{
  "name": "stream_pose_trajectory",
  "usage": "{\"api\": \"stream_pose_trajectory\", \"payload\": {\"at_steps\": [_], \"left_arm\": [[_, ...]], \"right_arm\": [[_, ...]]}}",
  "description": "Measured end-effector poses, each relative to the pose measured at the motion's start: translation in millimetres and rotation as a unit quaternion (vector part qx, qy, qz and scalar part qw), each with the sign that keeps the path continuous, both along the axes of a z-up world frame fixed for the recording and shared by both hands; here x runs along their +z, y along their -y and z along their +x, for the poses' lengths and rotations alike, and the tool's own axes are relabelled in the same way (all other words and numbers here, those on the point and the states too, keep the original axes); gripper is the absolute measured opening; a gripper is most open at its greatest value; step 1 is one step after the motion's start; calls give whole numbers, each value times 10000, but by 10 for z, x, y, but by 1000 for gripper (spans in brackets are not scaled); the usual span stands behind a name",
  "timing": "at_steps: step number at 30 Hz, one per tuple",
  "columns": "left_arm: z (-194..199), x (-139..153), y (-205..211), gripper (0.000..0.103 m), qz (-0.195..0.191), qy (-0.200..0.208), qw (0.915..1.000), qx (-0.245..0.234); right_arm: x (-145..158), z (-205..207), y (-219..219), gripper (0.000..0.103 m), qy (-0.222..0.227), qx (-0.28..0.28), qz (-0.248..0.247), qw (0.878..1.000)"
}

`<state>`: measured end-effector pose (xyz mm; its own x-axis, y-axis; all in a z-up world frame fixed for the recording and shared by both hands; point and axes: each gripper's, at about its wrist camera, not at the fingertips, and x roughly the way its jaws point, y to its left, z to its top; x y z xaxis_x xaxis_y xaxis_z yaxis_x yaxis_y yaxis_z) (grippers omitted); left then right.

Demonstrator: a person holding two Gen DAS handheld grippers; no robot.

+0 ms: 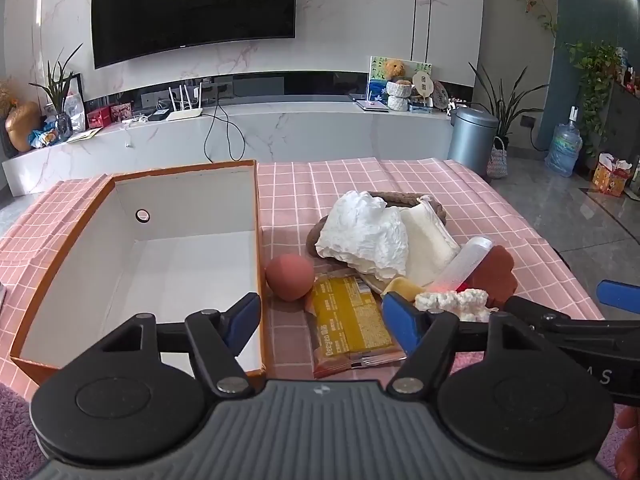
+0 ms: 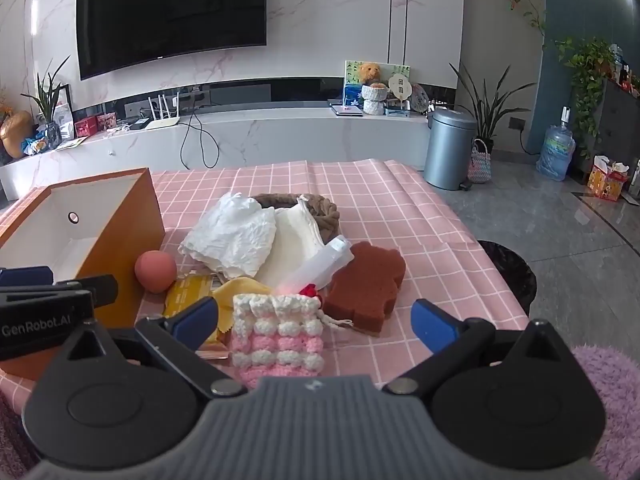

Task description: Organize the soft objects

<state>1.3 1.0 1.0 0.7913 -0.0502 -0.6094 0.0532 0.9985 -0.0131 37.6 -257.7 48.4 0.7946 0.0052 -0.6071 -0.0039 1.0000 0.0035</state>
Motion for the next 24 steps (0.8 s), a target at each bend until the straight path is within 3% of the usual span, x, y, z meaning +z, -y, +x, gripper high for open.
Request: {"api": "stream_pose_trajectory", "payload": {"at_steps": [24], "left_arm": [[-24, -2, 5, 83, 30, 51, 10000, 62]], "right_arm": [[-3, -14, 5, 101, -5, 8, 16, 10000]]}}
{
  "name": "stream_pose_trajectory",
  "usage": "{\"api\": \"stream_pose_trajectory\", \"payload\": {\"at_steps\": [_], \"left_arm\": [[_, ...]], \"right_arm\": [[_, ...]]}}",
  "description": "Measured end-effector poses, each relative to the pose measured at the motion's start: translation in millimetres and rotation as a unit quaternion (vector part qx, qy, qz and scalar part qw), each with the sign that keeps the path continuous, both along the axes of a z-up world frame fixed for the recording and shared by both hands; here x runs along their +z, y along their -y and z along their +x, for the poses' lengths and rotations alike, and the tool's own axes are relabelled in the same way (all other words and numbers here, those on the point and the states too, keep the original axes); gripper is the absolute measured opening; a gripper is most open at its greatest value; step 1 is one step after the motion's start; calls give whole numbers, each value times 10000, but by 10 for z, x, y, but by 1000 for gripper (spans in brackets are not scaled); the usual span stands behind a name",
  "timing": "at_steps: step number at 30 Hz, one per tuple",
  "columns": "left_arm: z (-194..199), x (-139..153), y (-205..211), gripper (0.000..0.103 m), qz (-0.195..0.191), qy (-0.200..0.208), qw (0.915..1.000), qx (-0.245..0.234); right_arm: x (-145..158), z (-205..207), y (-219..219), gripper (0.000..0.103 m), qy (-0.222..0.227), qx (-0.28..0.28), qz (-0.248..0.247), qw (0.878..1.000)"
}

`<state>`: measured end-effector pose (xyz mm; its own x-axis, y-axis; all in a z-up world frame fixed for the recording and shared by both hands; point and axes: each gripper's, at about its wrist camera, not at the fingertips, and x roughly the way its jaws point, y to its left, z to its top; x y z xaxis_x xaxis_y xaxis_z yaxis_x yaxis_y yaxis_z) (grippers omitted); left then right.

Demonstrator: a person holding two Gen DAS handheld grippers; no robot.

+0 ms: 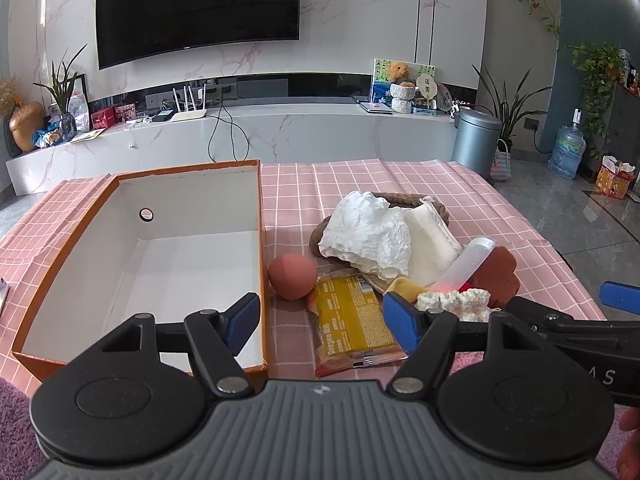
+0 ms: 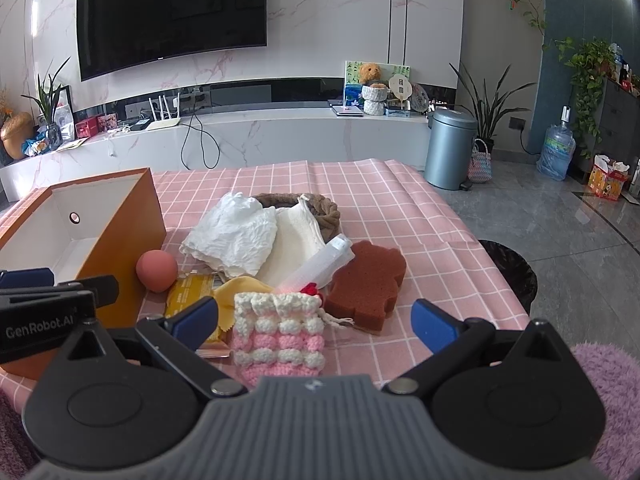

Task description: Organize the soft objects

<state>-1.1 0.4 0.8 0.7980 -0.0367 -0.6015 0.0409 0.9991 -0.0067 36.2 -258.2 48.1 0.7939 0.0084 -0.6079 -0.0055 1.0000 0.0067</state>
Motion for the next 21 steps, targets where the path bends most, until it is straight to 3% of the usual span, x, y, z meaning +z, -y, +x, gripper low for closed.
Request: {"api": "stream_pose_trajectory", "payload": {"at_steps": [21], "left_arm": [[-5, -19, -15, 83, 13, -15, 10000, 29]], "right_arm": [[1, -8, -1, 101, -6, 7, 4, 10000]]}}
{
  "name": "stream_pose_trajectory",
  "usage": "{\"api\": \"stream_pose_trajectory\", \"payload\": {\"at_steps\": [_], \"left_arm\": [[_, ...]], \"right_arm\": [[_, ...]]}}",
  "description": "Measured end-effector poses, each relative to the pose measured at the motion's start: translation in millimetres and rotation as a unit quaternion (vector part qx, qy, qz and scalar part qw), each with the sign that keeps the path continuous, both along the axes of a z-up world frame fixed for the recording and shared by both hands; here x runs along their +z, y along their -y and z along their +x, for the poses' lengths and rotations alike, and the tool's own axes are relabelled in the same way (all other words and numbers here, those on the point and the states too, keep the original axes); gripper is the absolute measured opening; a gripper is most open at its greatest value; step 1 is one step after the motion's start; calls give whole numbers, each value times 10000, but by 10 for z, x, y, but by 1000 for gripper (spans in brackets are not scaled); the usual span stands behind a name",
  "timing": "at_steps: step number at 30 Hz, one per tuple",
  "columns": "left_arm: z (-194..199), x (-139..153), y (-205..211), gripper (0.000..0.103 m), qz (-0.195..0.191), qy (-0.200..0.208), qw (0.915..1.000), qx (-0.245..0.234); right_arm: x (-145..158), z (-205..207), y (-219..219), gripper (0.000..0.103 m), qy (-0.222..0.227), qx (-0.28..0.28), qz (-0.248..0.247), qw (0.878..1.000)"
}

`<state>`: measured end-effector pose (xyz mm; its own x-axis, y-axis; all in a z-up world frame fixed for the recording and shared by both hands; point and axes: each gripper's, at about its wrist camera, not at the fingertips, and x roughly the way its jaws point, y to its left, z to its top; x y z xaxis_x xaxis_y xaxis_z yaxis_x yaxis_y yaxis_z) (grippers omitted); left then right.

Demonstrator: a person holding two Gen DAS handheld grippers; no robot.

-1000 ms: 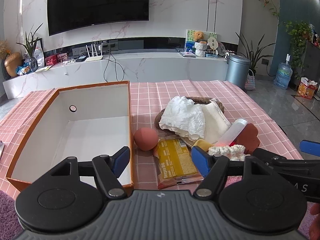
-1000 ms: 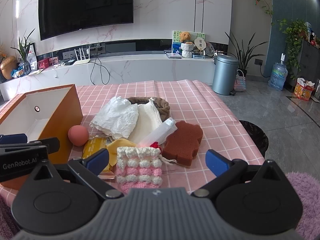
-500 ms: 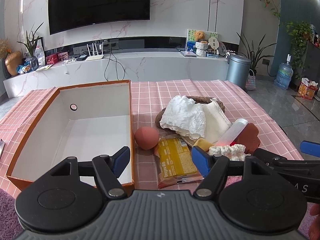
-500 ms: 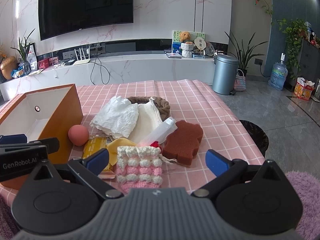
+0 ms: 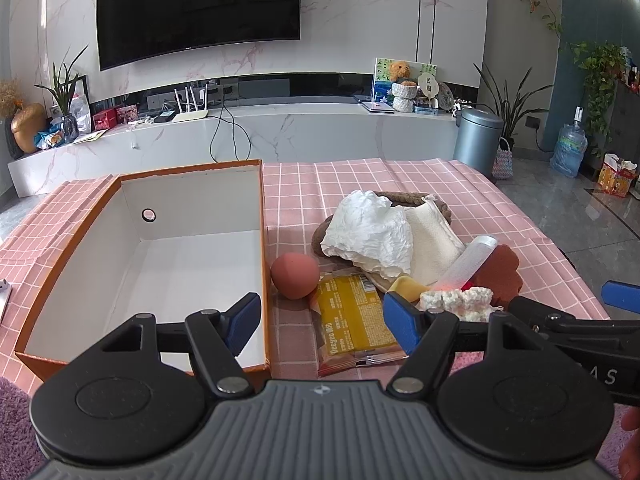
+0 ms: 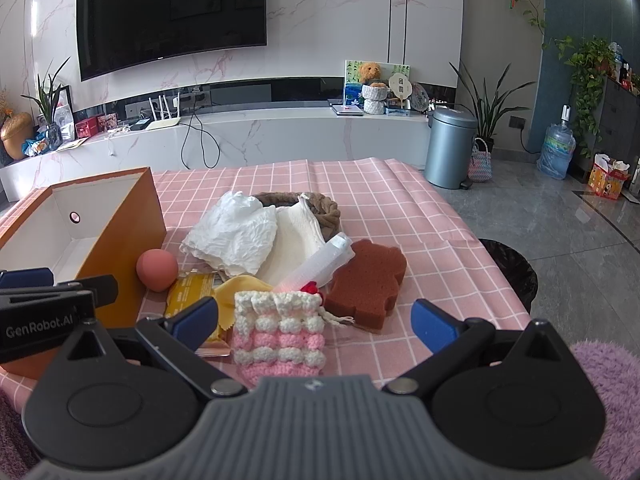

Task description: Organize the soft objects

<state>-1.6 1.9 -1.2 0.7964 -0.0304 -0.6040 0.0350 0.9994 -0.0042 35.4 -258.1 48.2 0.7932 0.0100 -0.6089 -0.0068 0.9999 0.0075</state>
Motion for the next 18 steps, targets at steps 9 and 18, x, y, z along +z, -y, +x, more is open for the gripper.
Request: {"api": "stream_pose_trajectory", "payload": {"at_steps": [9, 18], "left_arm": [[-2, 2, 0, 83, 9, -2, 10000, -7], [-4, 0, 0, 83, 15, -3, 10000, -7]], "right_arm": [[-10, 5, -7, 101, -4, 4, 8, 10000], [-11, 4, -5, 101, -12, 0, 8, 10000]]}}
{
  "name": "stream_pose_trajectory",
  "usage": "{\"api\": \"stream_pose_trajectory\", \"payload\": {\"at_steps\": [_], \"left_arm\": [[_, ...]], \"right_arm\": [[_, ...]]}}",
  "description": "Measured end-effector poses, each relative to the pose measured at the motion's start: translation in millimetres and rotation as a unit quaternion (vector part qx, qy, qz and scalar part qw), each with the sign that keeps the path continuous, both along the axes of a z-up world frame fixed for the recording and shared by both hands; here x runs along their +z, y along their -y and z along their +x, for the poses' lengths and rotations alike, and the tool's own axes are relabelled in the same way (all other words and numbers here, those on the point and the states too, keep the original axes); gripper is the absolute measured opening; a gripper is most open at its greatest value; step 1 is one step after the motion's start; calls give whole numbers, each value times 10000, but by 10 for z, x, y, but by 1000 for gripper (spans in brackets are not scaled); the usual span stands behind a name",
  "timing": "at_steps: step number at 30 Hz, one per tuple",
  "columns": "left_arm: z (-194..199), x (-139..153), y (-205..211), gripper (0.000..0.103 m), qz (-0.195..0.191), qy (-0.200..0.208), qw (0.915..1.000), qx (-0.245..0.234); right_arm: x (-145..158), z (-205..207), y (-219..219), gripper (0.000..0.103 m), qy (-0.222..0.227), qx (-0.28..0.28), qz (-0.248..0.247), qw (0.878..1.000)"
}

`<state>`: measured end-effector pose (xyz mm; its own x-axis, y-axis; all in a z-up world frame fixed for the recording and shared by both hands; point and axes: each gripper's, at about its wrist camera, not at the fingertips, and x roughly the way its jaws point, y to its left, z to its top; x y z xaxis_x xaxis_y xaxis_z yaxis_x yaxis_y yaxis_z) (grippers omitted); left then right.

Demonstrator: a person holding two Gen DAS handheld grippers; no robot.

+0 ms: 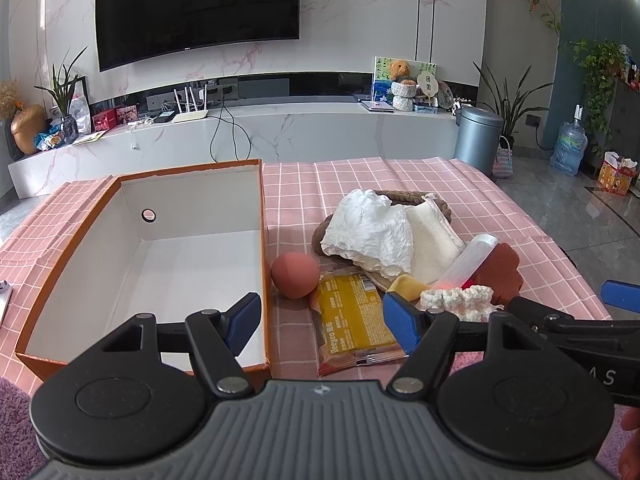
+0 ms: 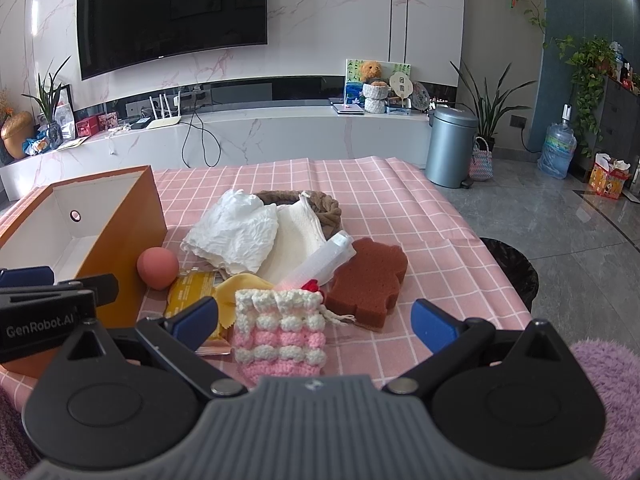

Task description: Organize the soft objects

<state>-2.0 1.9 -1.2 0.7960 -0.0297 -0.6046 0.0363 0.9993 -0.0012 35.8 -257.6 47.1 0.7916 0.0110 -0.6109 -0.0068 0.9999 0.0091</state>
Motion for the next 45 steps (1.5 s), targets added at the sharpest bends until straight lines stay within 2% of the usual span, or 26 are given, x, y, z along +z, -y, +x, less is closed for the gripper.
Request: {"api": "stream_pose_trajectory", "payload": {"at_steps": [24, 30, 34, 39, 41, 45], "left_arm": [[25, -10, 14, 82, 20, -52, 10000, -56], [62, -10, 50, 69, 27, -148, 9993, -354], [139, 10, 116, 62, -91, -275, 9966, -770], [308, -63, 243, 60, -607, -616, 9869, -1362], [386, -126, 325, 60, -753, -722, 9826, -1534], [588, -311, 500, 63, -827, -966, 9787, -1613]], "right_arm": [[-52, 23, -16, 101, -34, 21, -7, 10000], [-114, 50, 9, 101, -119, 37, -2, 9999], [-148, 146, 146, 100, -432, 68, 173, 9989], [-233, 326, 305, 81, -759, 4, 7, 9971], [-298, 403, 391, 69, -910, -2, 59, 9958], [-449, 538, 490, 63, -1229, 100, 69, 9923]]}}
